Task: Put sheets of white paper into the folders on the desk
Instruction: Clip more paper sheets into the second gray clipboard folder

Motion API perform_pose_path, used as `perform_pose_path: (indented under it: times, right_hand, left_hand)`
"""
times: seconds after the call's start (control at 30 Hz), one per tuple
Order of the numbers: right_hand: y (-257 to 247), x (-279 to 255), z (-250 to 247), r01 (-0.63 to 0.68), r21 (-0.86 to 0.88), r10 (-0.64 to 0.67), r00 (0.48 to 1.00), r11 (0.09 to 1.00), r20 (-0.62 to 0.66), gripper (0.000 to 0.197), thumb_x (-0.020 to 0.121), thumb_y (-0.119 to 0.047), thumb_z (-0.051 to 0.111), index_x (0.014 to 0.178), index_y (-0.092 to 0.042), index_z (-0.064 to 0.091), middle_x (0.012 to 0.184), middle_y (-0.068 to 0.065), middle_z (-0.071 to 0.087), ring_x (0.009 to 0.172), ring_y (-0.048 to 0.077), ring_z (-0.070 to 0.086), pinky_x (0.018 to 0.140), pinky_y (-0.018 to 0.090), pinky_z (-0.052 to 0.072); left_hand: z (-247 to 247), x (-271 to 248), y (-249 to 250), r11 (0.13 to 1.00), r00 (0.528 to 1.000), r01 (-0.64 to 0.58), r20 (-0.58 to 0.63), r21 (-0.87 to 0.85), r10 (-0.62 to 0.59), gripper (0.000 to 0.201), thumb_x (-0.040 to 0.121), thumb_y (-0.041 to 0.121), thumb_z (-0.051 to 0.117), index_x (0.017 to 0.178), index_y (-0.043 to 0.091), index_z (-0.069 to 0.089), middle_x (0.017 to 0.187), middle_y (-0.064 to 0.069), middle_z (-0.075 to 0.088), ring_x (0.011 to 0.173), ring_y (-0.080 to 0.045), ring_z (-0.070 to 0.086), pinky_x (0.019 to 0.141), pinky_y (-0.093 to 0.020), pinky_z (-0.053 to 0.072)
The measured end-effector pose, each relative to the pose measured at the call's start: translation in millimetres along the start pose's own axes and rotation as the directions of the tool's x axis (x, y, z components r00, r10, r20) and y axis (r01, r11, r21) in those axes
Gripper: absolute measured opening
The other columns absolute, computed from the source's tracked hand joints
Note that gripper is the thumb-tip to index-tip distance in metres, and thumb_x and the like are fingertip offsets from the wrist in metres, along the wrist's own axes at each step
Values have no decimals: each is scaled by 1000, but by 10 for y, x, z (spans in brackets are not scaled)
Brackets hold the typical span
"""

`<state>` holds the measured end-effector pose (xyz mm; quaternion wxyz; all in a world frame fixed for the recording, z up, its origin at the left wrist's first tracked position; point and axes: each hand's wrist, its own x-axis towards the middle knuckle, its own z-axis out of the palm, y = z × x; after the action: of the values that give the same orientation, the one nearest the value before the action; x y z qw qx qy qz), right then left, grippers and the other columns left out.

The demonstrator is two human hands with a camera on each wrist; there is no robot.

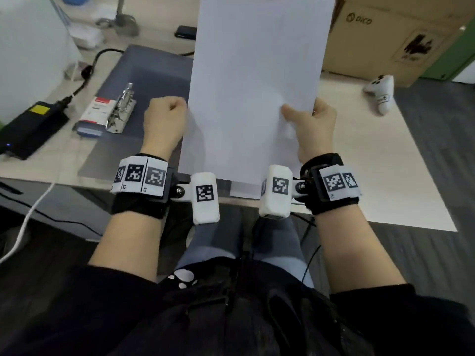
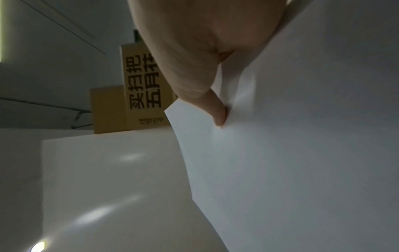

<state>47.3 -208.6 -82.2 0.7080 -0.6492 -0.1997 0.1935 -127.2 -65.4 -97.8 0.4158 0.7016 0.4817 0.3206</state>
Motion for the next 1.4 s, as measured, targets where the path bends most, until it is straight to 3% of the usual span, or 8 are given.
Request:
perform_pose_path:
  times: [0.03, 0.07, 0.17, 0.3, 0.77, 1.1, 1.23, 1.4]
  right_hand:
    - [48, -32, 79, -36, -31, 36, 999, 999, 5, 16, 71, 6, 68, 77, -8, 65, 76, 3, 66, 65, 14, 60, 62, 22, 50]
    - [125, -48, 160, -63, -56, 64, 998, 996, 14, 14, 71, 6, 68, 82, -3, 66, 78, 5, 67, 67, 15, 60, 63, 22, 49]
    - [311, -96, 319, -137, -152, 141, 990, 979, 17, 19, 72, 1, 69, 91, 4, 67, 84, 9, 67, 71, 18, 60, 61, 22, 47]
    - [497, -127, 460, -207, -210, 213, 977, 955, 4, 22, 69, -3, 70, 91, 2, 67, 89, 13, 70, 75, 22, 62, 69, 33, 54]
    - [650, -86, 601, -250, -232, 254, 967, 940, -13, 14, 75, -1, 70, 73, -9, 59, 87, 10, 65, 74, 21, 58, 66, 25, 47]
    - [663, 116, 561, -268, -265, 255, 963, 926, -82, 13, 72, 1, 69, 85, 3, 64, 85, 9, 65, 75, 21, 57, 72, 31, 50]
    - [692, 162, 544, -289, -288, 275, 957, 913, -88, 35, 75, 1, 69, 55, -15, 46, 61, -4, 50, 57, 14, 47, 56, 20, 41]
    - [746, 210, 556, -297, -308, 284, 955, 904, -85, 34, 74, 0, 70, 56, -16, 46, 64, -3, 53, 64, 18, 50, 62, 23, 44]
  left_hand:
    - [-93, -4, -90, 999, 998, 12, -62, 53, -9, 24, 80, 21, 43, 66, 27, 61, 79, -13, 55, 76, -27, 45, 74, -31, 38]
    - [-198, -1, -193, 991, 989, 30, -150, 132, -10, 26, 84, 22, 45, 90, 13, 69, 97, -15, 64, 93, -33, 54, 85, -33, 42]
    - [-447, -3, -430, 912, 938, 113, -345, 395, 33, 39, 83, 20, 42, 112, 2, 62, 117, -23, 61, 113, -43, 52, 93, -49, 45]
    - [-553, -88, -618, 847, 932, 265, -348, 460, -102, 40, 87, 16, 47, 123, 0, 50, 134, -23, 46, 131, -40, 35, 102, -54, 32]
    - [-555, -88, -754, 983, 920, 170, -346, -73, -185, 47, 79, -11, 42, 120, 4, 60, 120, -10, 65, 111, -18, 61, 101, -29, 46]
    - [-178, -84, -715, 994, 971, 113, -209, -8, -113, 49, 77, -12, 43, 119, 3, 62, 117, -12, 66, 109, -21, 61, 94, -22, 45]
    - [-128, -65, -750, 994, 973, 110, -203, -3, -108, 46, 77, -11, 43, 115, 5, 65, 112, -12, 68, 104, -21, 63, 92, -23, 47]
    - [-138, -57, -790, 995, 975, 100, -201, 29, -93, 42, 79, -7, 45, 111, 8, 68, 106, -11, 69, 99, -20, 63, 88, -21, 46]
